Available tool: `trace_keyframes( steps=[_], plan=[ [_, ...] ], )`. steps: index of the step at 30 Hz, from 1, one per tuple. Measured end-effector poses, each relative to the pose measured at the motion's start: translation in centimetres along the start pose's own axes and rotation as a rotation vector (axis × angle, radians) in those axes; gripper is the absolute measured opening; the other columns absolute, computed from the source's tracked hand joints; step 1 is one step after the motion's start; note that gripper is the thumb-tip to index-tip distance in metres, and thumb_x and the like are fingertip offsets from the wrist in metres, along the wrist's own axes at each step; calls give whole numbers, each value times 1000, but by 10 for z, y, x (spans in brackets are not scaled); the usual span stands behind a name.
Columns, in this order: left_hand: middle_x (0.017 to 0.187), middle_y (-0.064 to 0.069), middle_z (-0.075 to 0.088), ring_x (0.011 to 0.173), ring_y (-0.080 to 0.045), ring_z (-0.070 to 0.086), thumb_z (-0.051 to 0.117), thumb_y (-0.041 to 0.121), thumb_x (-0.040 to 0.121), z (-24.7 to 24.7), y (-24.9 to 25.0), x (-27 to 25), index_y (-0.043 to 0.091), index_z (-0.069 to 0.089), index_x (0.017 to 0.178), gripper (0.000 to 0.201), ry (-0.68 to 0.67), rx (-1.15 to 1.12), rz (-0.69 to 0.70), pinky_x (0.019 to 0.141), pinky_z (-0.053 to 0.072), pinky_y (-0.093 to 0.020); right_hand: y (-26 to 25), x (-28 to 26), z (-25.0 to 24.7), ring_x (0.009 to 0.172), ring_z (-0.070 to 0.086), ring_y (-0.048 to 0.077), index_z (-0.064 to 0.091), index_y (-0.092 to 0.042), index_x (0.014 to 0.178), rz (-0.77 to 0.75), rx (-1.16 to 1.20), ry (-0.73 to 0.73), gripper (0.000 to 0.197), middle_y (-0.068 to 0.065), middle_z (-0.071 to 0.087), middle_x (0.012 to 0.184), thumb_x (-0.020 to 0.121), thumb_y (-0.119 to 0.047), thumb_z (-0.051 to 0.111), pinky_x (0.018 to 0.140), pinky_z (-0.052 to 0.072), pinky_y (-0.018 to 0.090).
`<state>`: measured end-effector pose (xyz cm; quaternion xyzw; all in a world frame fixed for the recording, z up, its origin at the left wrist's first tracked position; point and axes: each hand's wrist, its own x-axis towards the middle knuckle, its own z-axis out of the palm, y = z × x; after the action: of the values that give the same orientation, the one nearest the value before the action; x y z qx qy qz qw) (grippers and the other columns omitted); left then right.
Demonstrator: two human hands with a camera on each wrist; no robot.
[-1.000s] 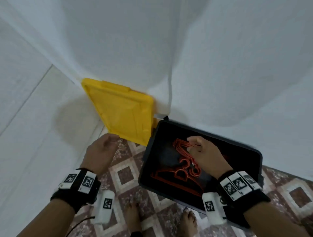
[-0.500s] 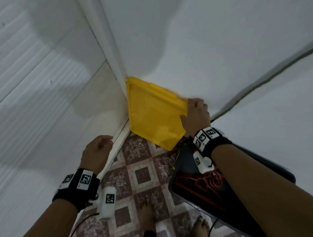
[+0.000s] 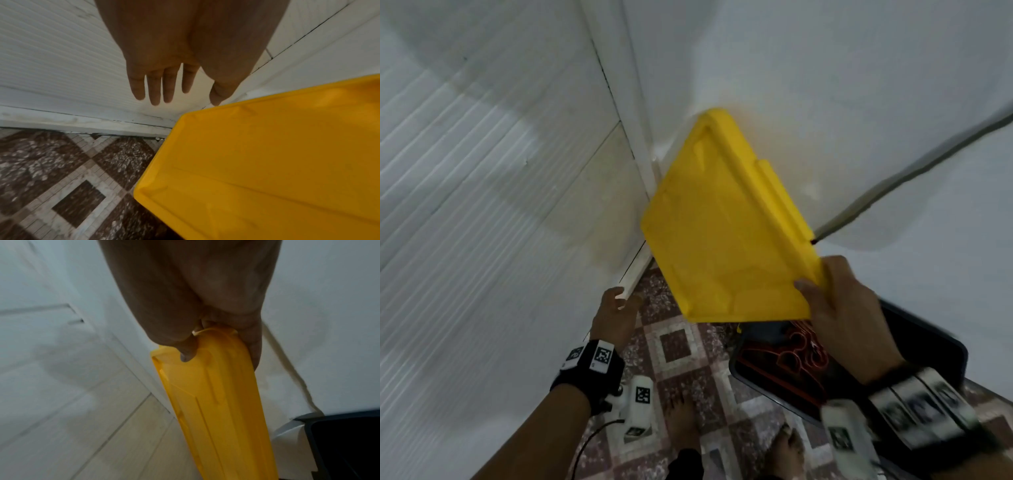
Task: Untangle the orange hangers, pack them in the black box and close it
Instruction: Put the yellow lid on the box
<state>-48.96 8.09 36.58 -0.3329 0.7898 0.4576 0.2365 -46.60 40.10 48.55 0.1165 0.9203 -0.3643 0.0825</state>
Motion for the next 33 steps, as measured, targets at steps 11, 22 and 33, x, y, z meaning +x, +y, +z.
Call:
trace_keyframes(
  steps=[11, 22, 33],
  plan=[
    [106, -11, 62, 92, -32, 57, 51, 47, 98, 41, -32, -2, 35, 66, 102, 20, -127, -106, -50, 88, 45, -48, 125, -179, -114, 86, 71, 19, 69, -40, 109, 383, 463, 90, 59, -4, 73, 96, 65, -78, 74, 63, 58, 42],
    [146, -13, 49, 126, -39, 51, 63, 22, 95, 174, -23, -62, 21, 41, 148, 58, -133, 226, 256, 104, 43, -55, 356, -232, -74, 77, 56, 31, 60, -18, 94, 564, 143, 217, 77, 9, 57, 84, 83, -88, 31, 63, 38, 35],
    [152, -11, 43, 129, -43, 48, 58, 32, 97, 261, -29, -2, 25, 35, 152, 60, -121, 467, 255, 106, 40, -57, 476, -207, -2, 110, 59, 40, 53, 0, 141, 771, 129, 140, 45, 24, 60, 131, 103, -22, 56, 78, 35, 30]
  ],
)
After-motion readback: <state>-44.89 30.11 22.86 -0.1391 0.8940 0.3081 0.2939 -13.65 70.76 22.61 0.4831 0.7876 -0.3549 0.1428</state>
